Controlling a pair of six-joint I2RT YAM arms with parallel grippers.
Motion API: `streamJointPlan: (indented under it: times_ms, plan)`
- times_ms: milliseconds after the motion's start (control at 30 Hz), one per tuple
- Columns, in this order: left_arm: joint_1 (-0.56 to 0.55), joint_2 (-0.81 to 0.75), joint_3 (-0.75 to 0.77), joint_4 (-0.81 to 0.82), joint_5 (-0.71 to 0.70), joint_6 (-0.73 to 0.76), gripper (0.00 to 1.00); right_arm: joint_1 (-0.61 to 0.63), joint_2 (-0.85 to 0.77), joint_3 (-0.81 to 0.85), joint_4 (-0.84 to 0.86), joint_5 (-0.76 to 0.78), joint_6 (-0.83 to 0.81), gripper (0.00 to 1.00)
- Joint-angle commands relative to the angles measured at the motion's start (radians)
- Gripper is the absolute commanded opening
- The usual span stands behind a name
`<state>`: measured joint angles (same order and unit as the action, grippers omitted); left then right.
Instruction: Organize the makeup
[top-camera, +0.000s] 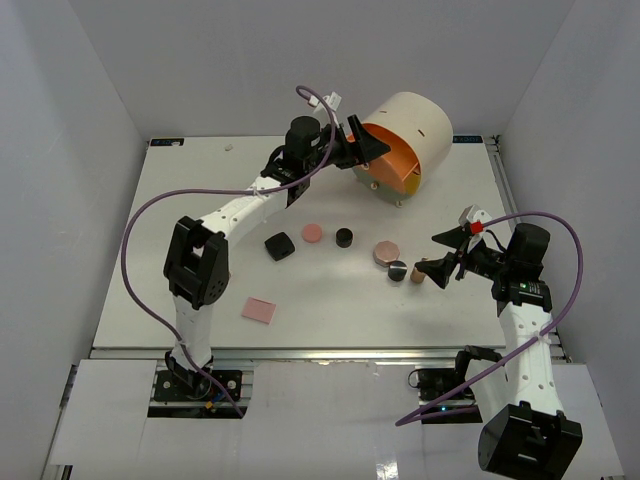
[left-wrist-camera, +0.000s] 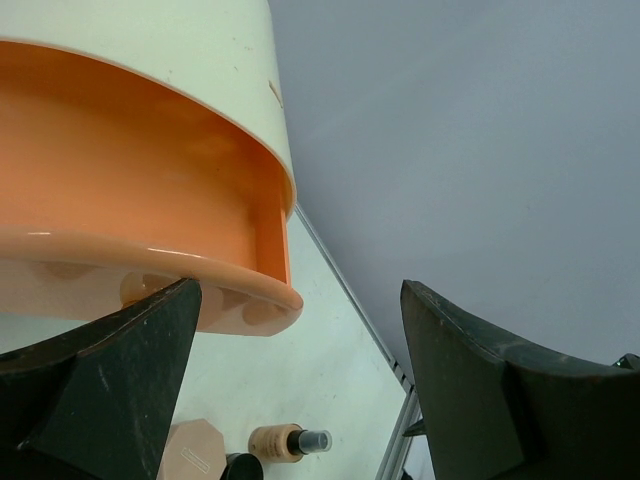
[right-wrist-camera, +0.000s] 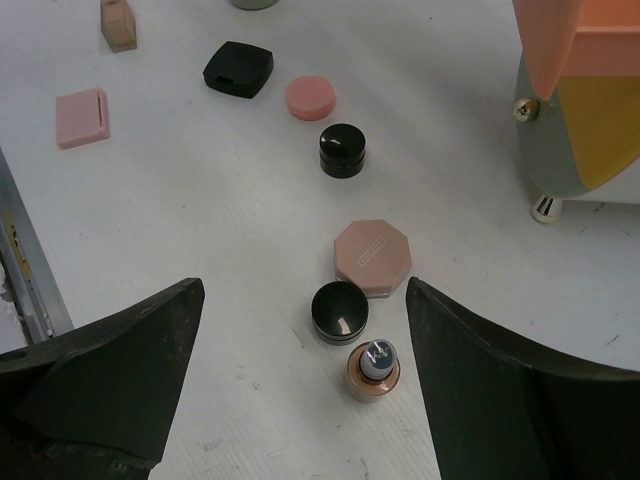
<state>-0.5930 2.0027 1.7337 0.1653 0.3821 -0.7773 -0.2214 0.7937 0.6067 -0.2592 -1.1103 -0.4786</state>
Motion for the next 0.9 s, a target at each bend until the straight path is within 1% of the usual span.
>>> streamJointPlan:
  times_ms: [0,167,333,500,533,600,633,667,733,767,867]
  plan:
    - [-0.004,0.021,0.077,-0.001,0.015,-0.017,0.92,-0.003,-0.001,0.001,0.019,-0.022,-0.008,0.88]
    - [-0.004,-0.013,0.077,0.010,0.033,-0.001,0.93,-0.004,-0.003,0.001,0.016,-0.024,-0.014,0.88]
    - [-0.004,-0.144,0.020,-0.004,0.020,0.077,0.97,-0.003,-0.006,0.001,0.005,-0.025,-0.029,0.89]
    - [0.000,-0.364,-0.141,-0.046,0.017,0.185,0.98,0.004,0.003,0.012,-0.025,0.001,-0.058,0.90]
    - [0.004,-0.417,-0.211,-0.056,0.011,0.211,0.98,0.027,0.017,0.029,-0.033,0.033,-0.059,0.90]
    - [0.010,-0.549,-0.381,-0.088,-0.024,0.286,0.98,0.085,0.067,0.087,-0.077,0.148,-0.079,0.90]
    - [0.014,-0.621,-0.459,-0.108,-0.053,0.330,0.98,0.148,0.098,0.121,-0.109,0.235,-0.093,0.90]
    - [0.020,-0.686,-0.530,-0.126,-0.081,0.369,0.98,0.248,0.128,0.152,-0.134,0.335,-0.099,0.90]
    - [0.029,-0.809,-0.663,-0.158,-0.150,0.423,0.98,0.390,0.195,0.218,-0.183,0.626,-0.101,0.93]
    - [0.033,-0.877,-0.737,-0.184,-0.188,0.452,0.98,0.452,0.240,0.256,-0.207,0.713,-0.098,0.91]
    - [0.040,-1.028,-0.913,-0.212,-0.274,0.519,0.98,0.561,0.373,0.369,-0.272,0.864,-0.076,0.90]
